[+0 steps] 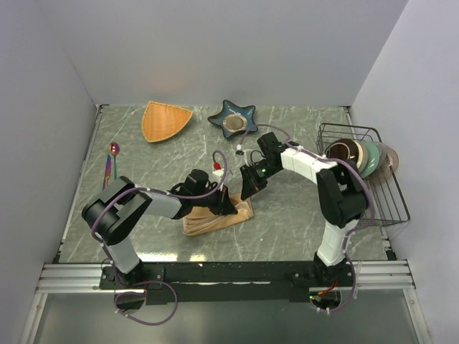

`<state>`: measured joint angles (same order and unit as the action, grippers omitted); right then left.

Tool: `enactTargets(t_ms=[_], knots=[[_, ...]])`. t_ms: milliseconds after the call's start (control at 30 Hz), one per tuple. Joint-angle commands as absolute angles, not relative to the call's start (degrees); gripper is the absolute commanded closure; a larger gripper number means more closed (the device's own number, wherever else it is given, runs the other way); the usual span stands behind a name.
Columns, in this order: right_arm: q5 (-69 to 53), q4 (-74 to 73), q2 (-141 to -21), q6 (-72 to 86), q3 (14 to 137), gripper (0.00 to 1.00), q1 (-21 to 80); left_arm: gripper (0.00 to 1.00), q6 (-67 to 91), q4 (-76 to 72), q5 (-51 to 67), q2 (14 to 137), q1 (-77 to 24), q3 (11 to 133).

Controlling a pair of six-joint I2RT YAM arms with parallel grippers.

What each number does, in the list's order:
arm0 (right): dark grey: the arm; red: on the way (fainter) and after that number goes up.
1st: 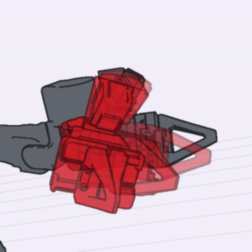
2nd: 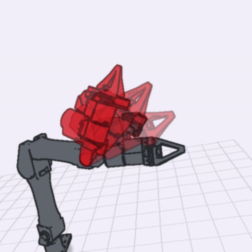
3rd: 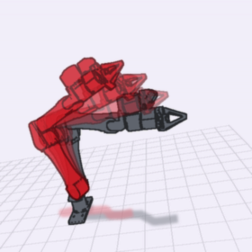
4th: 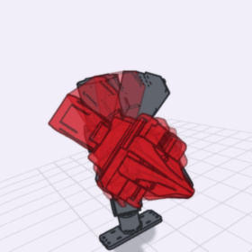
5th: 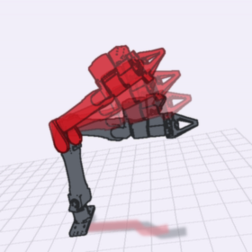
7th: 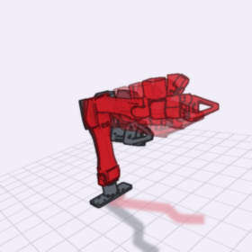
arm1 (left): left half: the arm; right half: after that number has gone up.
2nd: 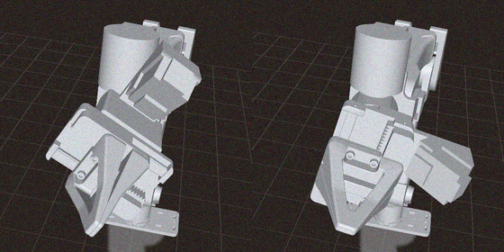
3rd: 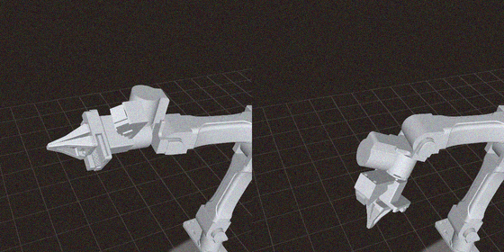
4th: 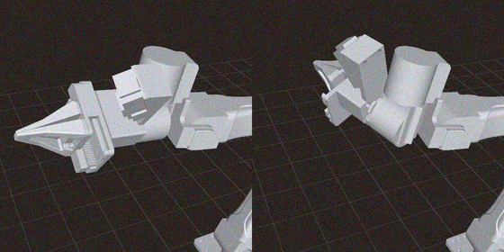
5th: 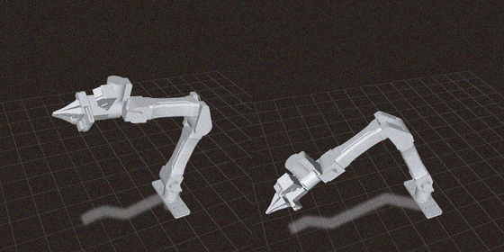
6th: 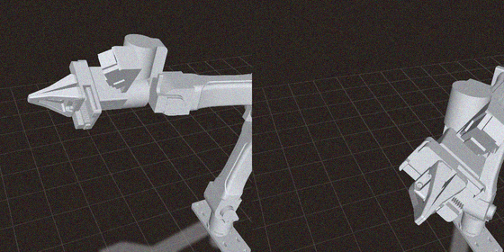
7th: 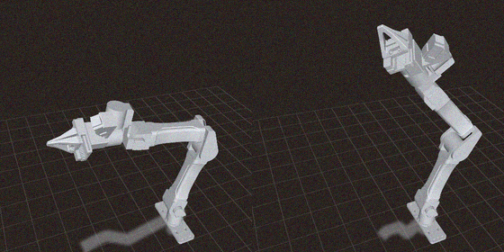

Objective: Fold the napkin into a case and place the utensils inside
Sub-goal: Stuff the top corner of the smaller-rectangle-folded napkin into the folded napkin.

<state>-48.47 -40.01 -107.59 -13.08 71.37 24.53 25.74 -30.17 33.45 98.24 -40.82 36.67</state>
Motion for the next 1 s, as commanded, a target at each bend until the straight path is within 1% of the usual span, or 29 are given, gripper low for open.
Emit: enactTargets(t_ms=[0, 100, 200, 500, 600, 633, 667, 767, 967], knots=[[-41.9, -29.6, -100.6, -6.3, 67.8, 0.88, 25.3, 0.99, 30.5, -34.3, 35.8, 99.4, -39.8, 36.7], [-38.3, -24.3, -97.3, -3.5, 64.6, 0.94, 26.8, 0.99, 33.2, -35.8, 36.1, 99.8, -39.6, 36.1], [-35.6, -21.0, -96.2, -3.1, 63.1, 0.97, 29.2, 0.99, 34.6, -36.5, 36.2, 100.9, -39.5, 35.8], [-25.4, -15.3, -94.4, -8.1, 58.8, 0.96, 34.8, 0.99, 36.1, -35.9, 37.4, 103.3, -37.8, 35.5], [-22.8, -13.6, -94.1, -9.0, 57.7, 0.92, 36.3, 0.99, 37.3, -36.9, 37.4, 104.1, -37.2, 34.9], [-22.1, -13.1, -94.1, -8.8, 57.5, 0.91, 36.8, 0.99, 37.5, -37.1, 37.4, 104.1, -37.2, 35.0], [-21.8, -12.7, -94.0, -8.9, 57.3, 0.87, 37.2, 0.99, 37.4, -37.1, 37.7, 104.5, -37.0, 35.1], [-20.7, -12.4, -93.5, -8.9, 57.0, 0.82, 37.4, 0.99, 37.8, -37.3, 38.2, 104.9, -36.9, 35.2], [-15.6, -13.3, -94.4, -9.7, 58.2, 0.81, 38.7, 0.99, 38.2, -37.5, 38.9, 105.6, -36.6, 35.0]])
